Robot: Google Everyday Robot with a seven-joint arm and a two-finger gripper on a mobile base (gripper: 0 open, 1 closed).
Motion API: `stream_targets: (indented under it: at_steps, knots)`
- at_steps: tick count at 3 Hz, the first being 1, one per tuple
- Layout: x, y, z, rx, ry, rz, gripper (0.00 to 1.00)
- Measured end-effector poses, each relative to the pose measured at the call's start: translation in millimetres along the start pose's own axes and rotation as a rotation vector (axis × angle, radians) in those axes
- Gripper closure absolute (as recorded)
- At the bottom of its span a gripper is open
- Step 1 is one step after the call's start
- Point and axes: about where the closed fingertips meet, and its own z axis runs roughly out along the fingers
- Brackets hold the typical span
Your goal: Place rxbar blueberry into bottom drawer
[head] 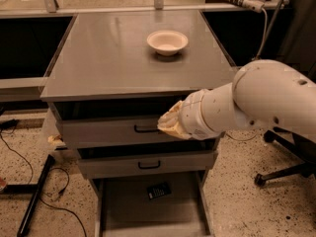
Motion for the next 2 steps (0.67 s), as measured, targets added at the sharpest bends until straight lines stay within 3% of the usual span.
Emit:
stream_targets:
  at_steps: [1,2]
  knots:
    - [0.0,0.0,0.0,0.000,0.000,0.000,0.11]
    - [0.0,0.0,0.0,0.000,0.000,0.000,0.00]
